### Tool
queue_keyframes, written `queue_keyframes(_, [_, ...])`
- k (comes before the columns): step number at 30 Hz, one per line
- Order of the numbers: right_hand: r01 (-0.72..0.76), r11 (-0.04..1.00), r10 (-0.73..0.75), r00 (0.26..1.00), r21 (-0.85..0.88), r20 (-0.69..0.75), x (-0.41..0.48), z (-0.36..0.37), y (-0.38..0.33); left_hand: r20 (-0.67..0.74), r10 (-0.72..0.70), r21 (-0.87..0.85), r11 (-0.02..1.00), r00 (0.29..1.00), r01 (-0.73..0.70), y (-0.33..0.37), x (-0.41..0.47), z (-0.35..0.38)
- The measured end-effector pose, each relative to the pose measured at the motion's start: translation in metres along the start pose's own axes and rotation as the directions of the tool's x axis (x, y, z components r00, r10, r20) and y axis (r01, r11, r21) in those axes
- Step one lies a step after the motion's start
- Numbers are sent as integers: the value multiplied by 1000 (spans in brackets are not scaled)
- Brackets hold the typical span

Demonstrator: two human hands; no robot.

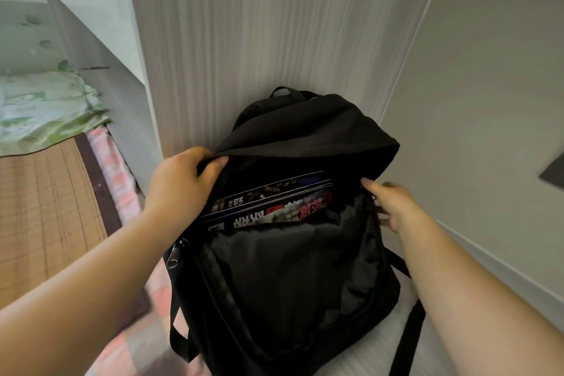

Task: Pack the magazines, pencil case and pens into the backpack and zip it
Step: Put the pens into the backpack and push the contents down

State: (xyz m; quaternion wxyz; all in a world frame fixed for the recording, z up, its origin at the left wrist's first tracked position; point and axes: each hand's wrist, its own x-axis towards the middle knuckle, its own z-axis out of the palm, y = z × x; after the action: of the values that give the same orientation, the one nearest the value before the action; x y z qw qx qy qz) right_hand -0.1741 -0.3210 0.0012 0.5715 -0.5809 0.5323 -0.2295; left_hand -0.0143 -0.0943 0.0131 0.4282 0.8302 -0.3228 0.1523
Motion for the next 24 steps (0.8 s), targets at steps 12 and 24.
queue_keyframes(12, [316,942,-300,943,113,-142,19,13,-35,-214,22,-174,983,977,-61,23,20,0])
queue_keyframes(24, [411,842,-482,864,-350,-146,12,-7,-12,130,-172,-32,983,976,178,-8,-13,-34])
